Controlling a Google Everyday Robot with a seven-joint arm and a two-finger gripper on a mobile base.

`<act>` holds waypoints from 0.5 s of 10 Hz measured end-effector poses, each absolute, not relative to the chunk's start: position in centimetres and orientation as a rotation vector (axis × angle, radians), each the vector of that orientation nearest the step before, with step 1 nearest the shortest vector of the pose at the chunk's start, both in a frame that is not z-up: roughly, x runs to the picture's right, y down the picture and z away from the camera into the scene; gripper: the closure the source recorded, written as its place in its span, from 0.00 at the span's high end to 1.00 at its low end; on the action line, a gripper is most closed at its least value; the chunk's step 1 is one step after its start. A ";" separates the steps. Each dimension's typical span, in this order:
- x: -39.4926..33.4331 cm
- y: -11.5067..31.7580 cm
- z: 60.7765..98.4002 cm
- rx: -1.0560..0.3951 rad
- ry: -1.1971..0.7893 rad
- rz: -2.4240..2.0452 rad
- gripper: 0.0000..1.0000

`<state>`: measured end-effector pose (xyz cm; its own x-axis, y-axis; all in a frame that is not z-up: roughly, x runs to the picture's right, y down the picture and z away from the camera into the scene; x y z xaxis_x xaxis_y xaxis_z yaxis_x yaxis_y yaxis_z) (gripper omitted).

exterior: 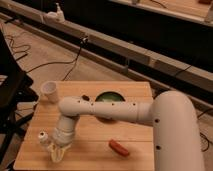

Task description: Knock the bottle over

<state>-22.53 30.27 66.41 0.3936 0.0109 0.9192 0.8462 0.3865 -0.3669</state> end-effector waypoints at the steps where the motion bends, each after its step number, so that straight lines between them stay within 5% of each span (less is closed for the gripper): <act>1: -23.3 28.7 67.6 -0.995 -1.034 -0.634 0.00; 5: -23.5 22.6 71.8 -0.834 -0.997 -0.489 0.00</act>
